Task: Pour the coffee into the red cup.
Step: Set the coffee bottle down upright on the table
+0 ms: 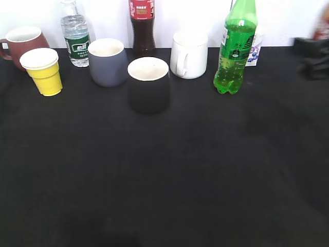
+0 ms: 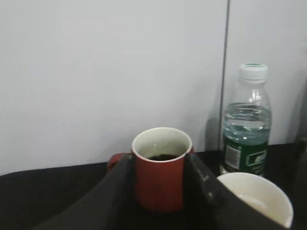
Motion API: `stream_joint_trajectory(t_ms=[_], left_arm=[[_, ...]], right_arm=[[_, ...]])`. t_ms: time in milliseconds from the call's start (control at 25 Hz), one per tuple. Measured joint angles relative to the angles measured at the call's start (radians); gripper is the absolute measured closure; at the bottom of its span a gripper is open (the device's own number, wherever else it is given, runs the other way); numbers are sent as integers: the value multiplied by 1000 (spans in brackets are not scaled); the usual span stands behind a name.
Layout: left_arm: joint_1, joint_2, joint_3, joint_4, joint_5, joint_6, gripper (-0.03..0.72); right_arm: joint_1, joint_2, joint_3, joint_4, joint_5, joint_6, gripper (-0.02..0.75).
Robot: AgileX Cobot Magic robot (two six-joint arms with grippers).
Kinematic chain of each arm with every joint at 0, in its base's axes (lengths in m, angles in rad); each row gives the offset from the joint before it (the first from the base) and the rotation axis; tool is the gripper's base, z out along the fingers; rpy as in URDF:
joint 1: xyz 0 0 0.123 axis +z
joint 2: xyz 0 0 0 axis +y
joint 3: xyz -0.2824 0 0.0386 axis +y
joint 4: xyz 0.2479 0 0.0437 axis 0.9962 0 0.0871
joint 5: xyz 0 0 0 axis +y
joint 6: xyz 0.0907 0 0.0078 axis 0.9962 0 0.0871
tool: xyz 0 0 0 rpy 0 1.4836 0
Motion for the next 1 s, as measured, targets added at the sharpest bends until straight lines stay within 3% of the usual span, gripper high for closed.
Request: stream_joint_trajectory(t_ms=[160,360,560,1000], left_arm=[[0,0,0,0,0,0,433],[0,0,0,0,0,0,433],[0,0,0,1,1,0,435],[0,0,0,1,0,0,435]], right_arm=[[-63,152,-22,-18,-112,-1,203],[-69,491,-232,-55,-233,-1,203],[-131,741,-407,-117,-315,38,203],[-135,1005,-568,-164,-421,81,197]])
